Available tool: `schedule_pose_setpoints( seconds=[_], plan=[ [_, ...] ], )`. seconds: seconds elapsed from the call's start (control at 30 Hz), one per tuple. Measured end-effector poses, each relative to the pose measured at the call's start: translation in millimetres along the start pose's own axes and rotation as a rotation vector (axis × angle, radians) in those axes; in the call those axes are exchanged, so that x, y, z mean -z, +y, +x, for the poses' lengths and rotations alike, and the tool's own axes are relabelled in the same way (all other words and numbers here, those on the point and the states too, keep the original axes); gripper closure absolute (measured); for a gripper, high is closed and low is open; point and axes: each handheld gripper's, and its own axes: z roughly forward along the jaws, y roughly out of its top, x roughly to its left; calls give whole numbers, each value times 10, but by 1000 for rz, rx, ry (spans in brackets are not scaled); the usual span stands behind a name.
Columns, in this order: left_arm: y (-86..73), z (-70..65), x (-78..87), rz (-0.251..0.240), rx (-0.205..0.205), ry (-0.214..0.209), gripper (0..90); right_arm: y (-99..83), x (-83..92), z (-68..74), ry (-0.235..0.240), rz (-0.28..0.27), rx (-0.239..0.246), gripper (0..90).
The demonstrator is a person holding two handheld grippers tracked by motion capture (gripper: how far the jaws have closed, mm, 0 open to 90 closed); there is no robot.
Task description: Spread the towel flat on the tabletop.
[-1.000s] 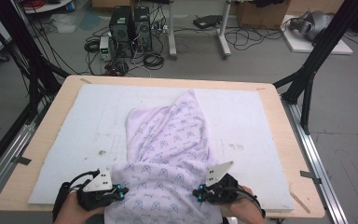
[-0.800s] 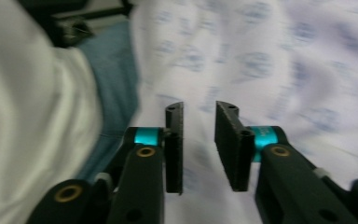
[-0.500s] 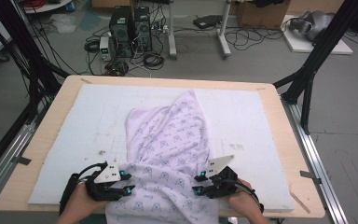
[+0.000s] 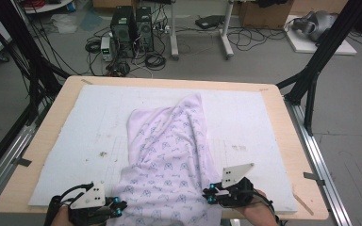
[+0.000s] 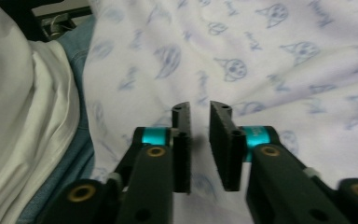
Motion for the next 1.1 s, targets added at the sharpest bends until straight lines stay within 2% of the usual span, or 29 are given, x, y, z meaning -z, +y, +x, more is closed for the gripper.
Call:
schedule_pose_setpoints(
  seconds=[0.03, 0.1, 0.2, 0.3, 0.33, 0.37, 0.4, 0.43, 0.47, 0.5, 0.6, 0.63, 0.8, 0.83, 0.87, 0.9, 1.0, 1.1],
  plan=[
    [21, 44, -2, -6, -5, 18, 690, 18, 13, -26, -20, 4, -5, 710],
    [44, 183, -33, -7, 2, 71, 654, 42, -20, -99, -49, 19, 1, 665],
    [43, 394, -154, 3, 12, 118, 633, 75, -142, -202, -55, 37, -3, 617],
    [17, 498, -329, 26, 32, 106, 630, 92, -293, -275, -50, 71, 9, 599],
    [-1, 506, -410, 54, 23, 99, 639, 92, -329, -283, -47, 80, 5, 602],
    [-22, 498, -459, 61, 10, 95, 715, 86, -366, -295, -43, 87, 5, 620],
    [-30, 495, -454, 48, 15, 96, 753, 82, -372, -300, -42, 79, 3, 656],
    [-34, 503, -450, 43, 34, 86, 830, 80, -363, -305, -46, 80, -1, 715],
    [-38, 505, -443, 43, 26, 85, 865, 75, -352, -308, -33, 82, -13, 796],
    [-41, 497, -434, 43, 28, 90, 874, 67, -345, -312, -24, 79, -8, 839],
    [-65, 477, -347, 37, 29, 99, 882, 62, -306, -298, -16, 81, 0, 871],
    [-77, 467, -297, 27, 39, 96, 882, 59, -294, -281, -3, 75, -10, 873],
    [-107, 373, -37, 16, 46, 95, 882, 81, -216, -161, 33, 68, 12, 868],
    [-103, 359, -8, 9, 49, 86, 879, 95, -191, -146, 38, 58, 9, 845],
    [-92, 355, 13, 9, 48, 74, 876, 109, -162, -144, 45, 42, 3, 781],
    [-75, 359, 26, 2, 44, 68, 864, 123, -130, -156, 32, 21, -4, 748],
    [19, 442, 28, -22, 61, 103, 699, 169, -59, -243, -36, 10, -12, 698],
    [142, 604, -14, -59, 53, 125, 655, 210, -48, -409, -94, 20, -23, 680]
  ],
)
